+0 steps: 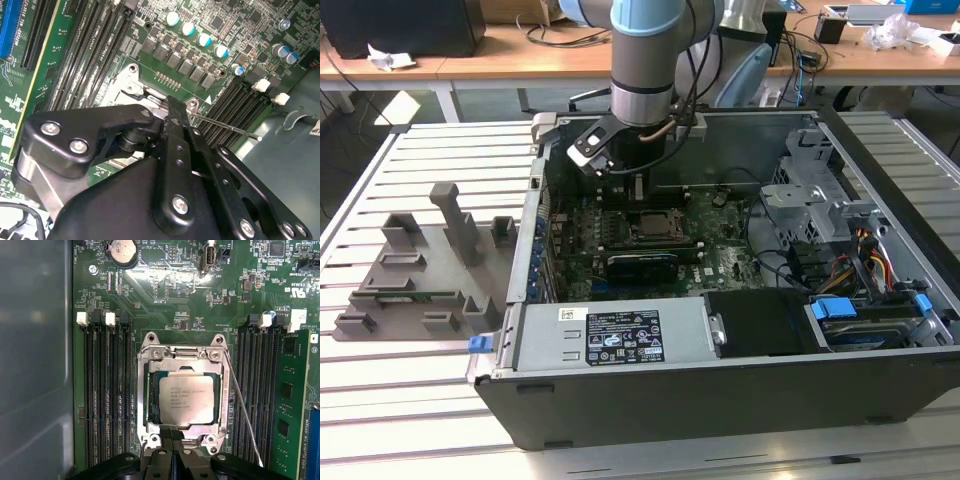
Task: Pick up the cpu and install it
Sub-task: 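Close the cpu cover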
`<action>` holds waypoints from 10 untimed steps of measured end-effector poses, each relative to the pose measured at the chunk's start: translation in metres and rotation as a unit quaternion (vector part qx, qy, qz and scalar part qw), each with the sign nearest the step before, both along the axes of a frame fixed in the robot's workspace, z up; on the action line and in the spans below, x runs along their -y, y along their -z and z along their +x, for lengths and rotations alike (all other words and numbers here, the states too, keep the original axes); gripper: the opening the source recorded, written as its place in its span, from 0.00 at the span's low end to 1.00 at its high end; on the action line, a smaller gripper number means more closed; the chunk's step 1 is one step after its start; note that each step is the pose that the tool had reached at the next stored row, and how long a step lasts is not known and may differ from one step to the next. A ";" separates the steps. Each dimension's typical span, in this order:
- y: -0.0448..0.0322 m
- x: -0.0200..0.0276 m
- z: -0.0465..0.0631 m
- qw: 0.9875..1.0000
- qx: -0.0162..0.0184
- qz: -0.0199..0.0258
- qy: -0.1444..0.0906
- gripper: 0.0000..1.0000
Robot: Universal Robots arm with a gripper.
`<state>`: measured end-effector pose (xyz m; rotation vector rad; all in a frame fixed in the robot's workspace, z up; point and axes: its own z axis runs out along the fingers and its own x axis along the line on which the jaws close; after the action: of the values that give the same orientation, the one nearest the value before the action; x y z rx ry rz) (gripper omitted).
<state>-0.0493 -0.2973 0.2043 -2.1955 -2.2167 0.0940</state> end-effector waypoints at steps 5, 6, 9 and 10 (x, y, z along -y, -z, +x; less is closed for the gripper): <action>0.0001 0.0000 0.005 1.000 0.000 0.000 -0.001 0.11; 0.0000 0.0000 0.007 1.000 0.000 0.000 -0.001 0.11; 0.0002 -0.0001 0.017 1.000 0.000 0.000 -0.001 0.11; 0.0002 -0.0001 0.020 1.000 0.000 0.000 -0.001 0.11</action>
<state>-0.0292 -0.2971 0.2040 -2.1934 -2.2186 0.0934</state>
